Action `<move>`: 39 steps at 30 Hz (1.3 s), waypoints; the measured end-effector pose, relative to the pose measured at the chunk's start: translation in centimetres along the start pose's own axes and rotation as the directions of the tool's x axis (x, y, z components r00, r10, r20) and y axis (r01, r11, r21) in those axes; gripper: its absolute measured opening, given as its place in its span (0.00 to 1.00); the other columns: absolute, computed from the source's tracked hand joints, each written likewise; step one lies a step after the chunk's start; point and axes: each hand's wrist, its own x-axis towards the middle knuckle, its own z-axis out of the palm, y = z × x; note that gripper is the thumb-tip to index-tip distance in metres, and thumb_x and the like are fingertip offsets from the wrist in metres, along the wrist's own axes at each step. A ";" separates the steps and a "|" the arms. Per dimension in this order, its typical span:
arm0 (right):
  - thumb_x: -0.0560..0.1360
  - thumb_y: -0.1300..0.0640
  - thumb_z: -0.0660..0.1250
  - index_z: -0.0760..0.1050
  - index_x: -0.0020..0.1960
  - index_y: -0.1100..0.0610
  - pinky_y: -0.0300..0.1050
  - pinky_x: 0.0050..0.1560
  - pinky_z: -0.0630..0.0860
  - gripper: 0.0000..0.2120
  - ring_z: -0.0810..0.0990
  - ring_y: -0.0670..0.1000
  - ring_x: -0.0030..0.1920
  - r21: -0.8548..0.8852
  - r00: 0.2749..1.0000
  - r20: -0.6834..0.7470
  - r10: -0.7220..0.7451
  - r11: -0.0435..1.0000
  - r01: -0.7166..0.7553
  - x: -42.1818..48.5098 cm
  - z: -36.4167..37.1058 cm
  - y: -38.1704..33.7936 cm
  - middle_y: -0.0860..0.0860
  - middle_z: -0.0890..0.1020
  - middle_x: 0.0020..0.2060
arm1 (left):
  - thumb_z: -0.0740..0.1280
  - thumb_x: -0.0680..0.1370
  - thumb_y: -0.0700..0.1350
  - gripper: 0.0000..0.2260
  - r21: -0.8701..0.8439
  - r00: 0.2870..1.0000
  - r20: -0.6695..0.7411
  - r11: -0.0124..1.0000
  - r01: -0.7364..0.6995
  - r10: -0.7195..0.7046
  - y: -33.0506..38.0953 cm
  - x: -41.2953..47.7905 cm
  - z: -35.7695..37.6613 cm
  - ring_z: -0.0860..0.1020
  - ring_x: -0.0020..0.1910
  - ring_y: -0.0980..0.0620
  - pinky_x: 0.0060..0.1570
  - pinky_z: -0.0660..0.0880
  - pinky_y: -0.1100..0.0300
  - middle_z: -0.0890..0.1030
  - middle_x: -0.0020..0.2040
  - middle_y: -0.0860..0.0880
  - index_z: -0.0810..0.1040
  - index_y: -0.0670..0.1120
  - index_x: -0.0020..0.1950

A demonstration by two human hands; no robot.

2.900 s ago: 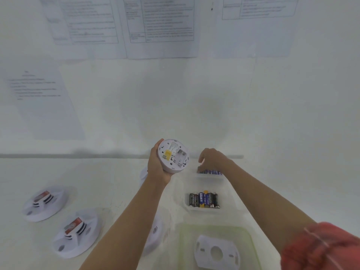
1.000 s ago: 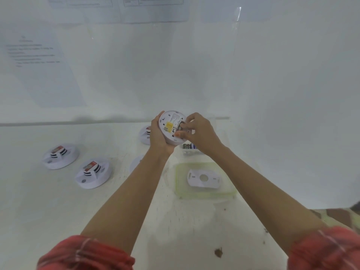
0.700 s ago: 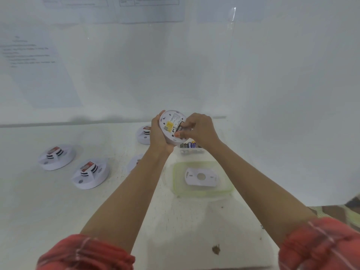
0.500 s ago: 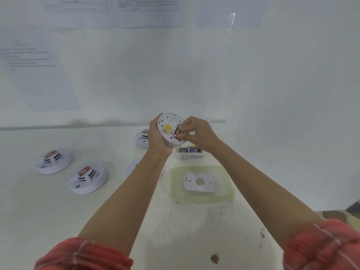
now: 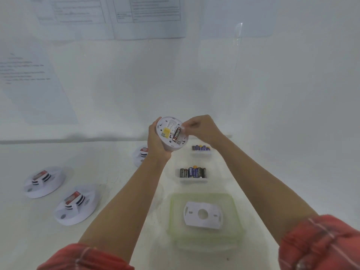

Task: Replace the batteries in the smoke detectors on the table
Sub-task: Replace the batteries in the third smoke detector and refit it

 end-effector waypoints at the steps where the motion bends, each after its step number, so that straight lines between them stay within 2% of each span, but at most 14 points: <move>1: 0.69 0.64 0.72 0.82 0.50 0.63 0.31 0.36 0.72 0.10 0.77 0.48 0.37 0.009 0.999 -0.041 0.035 0.999 -0.035 1.0 -0.2 0.6 0.55 0.81 0.36 | 0.56 0.78 0.54 0.14 0.000 1.000 -0.002 1.000 -0.004 0.004 0.2 0.6 -0.1 0.76 0.49 0.46 0.60 0.71 0.47 0.78 0.47 0.46 0.77 0.47 0.47; 3: 0.72 0.66 0.69 0.80 0.53 0.65 0.25 0.25 0.66 0.10 0.73 0.45 0.31 -0.065 0.992 -0.025 0.126 0.990 -0.127 2.8 -0.3 2.3 0.50 0.77 0.31 | 0.57 0.78 0.55 0.14 0.006 1.000 -0.029 1.000 0.006 -0.006 0.6 1.8 -0.4 0.75 0.52 0.45 0.63 0.68 0.46 0.78 0.52 0.45 0.76 0.48 0.51; 5: 0.72 0.68 0.67 0.79 0.55 0.65 0.25 0.23 0.67 0.12 0.75 0.46 0.32 -0.207 0.978 0.071 0.197 0.962 -0.179 4.3 0.0 4.1 0.54 0.81 0.37 | 0.57 0.78 0.55 0.14 0.002 0.998 -0.064 1.000 0.015 -0.015 0.8 2.8 -0.8 0.76 0.53 0.45 0.61 0.69 0.46 0.78 0.53 0.45 0.76 0.48 0.52; 8: 0.70 0.63 0.71 0.77 0.59 0.63 0.37 0.46 0.75 0.18 0.79 0.55 0.52 -0.553 0.936 0.233 0.265 0.828 -0.097 5.9 0.6 6.2 0.57 0.79 0.57 | 0.56 0.78 0.55 0.15 -0.005 0.998 -0.064 1.000 0.009 -0.009 0.9 3.6 -0.9 0.77 0.49 0.46 0.59 0.71 0.49 0.79 0.47 0.46 0.78 0.48 0.48; 11: 0.70 0.59 0.73 0.73 0.63 0.63 0.48 0.61 0.73 0.23 0.74 0.57 0.61 -0.684 0.884 0.340 0.322 0.730 -0.003 6.6 0.9 6.6 0.57 0.73 0.63 | 0.56 0.78 0.54 0.15 -0.021 0.997 -0.074 1.000 0.014 -0.015 0.9 4.2 -0.9 0.76 0.48 0.46 0.61 0.69 0.47 0.79 0.46 0.46 0.78 0.48 0.46; 16: 0.71 0.60 0.70 0.76 0.60 0.64 0.52 0.57 0.76 0.19 0.79 0.58 0.52 -0.768 0.858 0.381 0.344 0.634 0.087 7.4 1.5 7.1 0.58 0.79 0.58 | 0.57 0.77 0.56 0.15 0.002 0.995 -0.091 0.999 0.041 -0.041 0.4 4.7 -1.2 0.76 0.52 0.45 0.59 0.70 0.48 0.78 0.50 0.46 0.77 0.48 0.52; 18: 0.71 0.60 0.69 0.76 0.58 0.62 0.50 0.54 0.76 0.17 0.77 0.55 0.46 -0.790 0.858 0.381 0.344 0.604 0.109 7.5 1.9 7.3 0.57 0.79 0.56 | 0.57 0.77 0.56 0.15 0.004 0.995 -0.085 0.999 0.046 -0.045 0.2 4.6 -1.3 0.76 0.53 0.45 0.59 0.71 0.47 0.79 0.50 0.46 0.76 0.48 0.54; 21: 0.72 0.60 0.68 0.74 0.58 0.61 0.47 0.49 0.74 0.15 0.74 0.54 0.45 -0.795 0.856 0.387 0.341 0.594 0.123 7.3 2.2 7.4 0.56 0.78 0.56 | 0.57 0.78 0.56 0.15 0.005 0.995 -0.081 0.999 0.050 -0.050 0.1 4.4 -1.4 0.77 0.51 0.46 0.55 0.73 0.49 0.80 0.49 0.47 0.77 0.48 0.52; 25: 0.72 0.61 0.66 0.71 0.58 0.63 0.44 0.44 0.71 0.16 0.76 0.55 0.46 -0.767 0.848 0.414 0.331 0.628 0.129 7.1 2.6 7.5 0.58 0.78 0.55 | 0.57 0.78 0.56 0.15 0.001 0.994 -0.094 0.999 0.049 -0.048 0.1 4.2 -1.5 0.76 0.52 0.46 0.51 0.74 0.51 0.79 0.50 0.47 0.75 0.49 0.56; 29: 0.71 0.60 0.68 0.72 0.53 0.64 0.44 0.43 0.71 0.13 0.74 0.54 0.43 -0.720 0.858 0.408 0.313 0.688 0.092 7.0 2.3 7.6 0.58 0.77 0.49 | 0.57 0.78 0.56 0.14 0.000 0.996 -0.086 0.999 0.039 -0.039 0.1 4.1 -1.5 0.77 0.50 0.47 0.50 0.74 0.52 0.80 0.48 0.48 0.78 0.50 0.49; 33: 0.65 0.56 0.76 0.76 0.51 0.67 0.43 0.41 0.71 0.21 0.73 0.50 0.42 -0.599 0.895 0.376 0.240 0.800 0.037 7.0 1.1 6.8 0.56 0.79 0.44 | 0.57 0.78 0.55 0.14 -0.014 0.996 -0.088 0.999 0.031 -0.032 0.2 3.9 -1.6 0.77 0.49 0.47 0.50 0.74 0.52 0.80 0.47 0.48 0.78 0.49 0.48; 35: 0.60 0.56 0.80 0.77 0.46 0.62 0.43 0.41 0.74 0.19 0.76 0.49 0.39 -0.433 0.936 0.301 0.182 0.901 -0.036 6.7 0.0 5.7 0.52 0.80 0.39 | 0.57 0.78 0.55 0.14 -0.020 0.996 -0.087 0.999 0.027 -0.029 0.2 3.6 -1.6 0.77 0.49 0.47 0.51 0.74 0.51 0.80 0.47 0.48 0.78 0.49 0.48; 37: 0.59 0.60 0.81 0.74 0.41 0.57 0.44 0.44 0.75 0.18 0.78 0.50 0.40 -0.141 0.972 0.191 0.135 0.984 -0.108 6.1 -0.9 4.5 0.54 0.81 0.40 | 0.57 0.78 0.55 0.14 -0.036 0.997 -0.070 0.999 0.030 -0.033 0.3 3.3 -1.5 0.77 0.50 0.46 0.54 0.73 0.50 0.80 0.48 0.47 0.78 0.49 0.48; 39: 0.60 0.62 0.80 0.72 0.41 0.56 0.42 0.44 0.74 0.18 0.77 0.51 0.40 0.104 0.989 0.090 0.120 0.986 -0.129 5.0 -1.3 3.3 0.55 0.80 0.41 | 0.56 0.78 0.55 0.15 -0.046 0.999 -0.039 0.998 0.035 -0.037 0.5 2.8 -1.2 0.76 0.52 0.45 0.57 0.71 0.48 0.80 0.48 0.47 0.78 0.49 0.47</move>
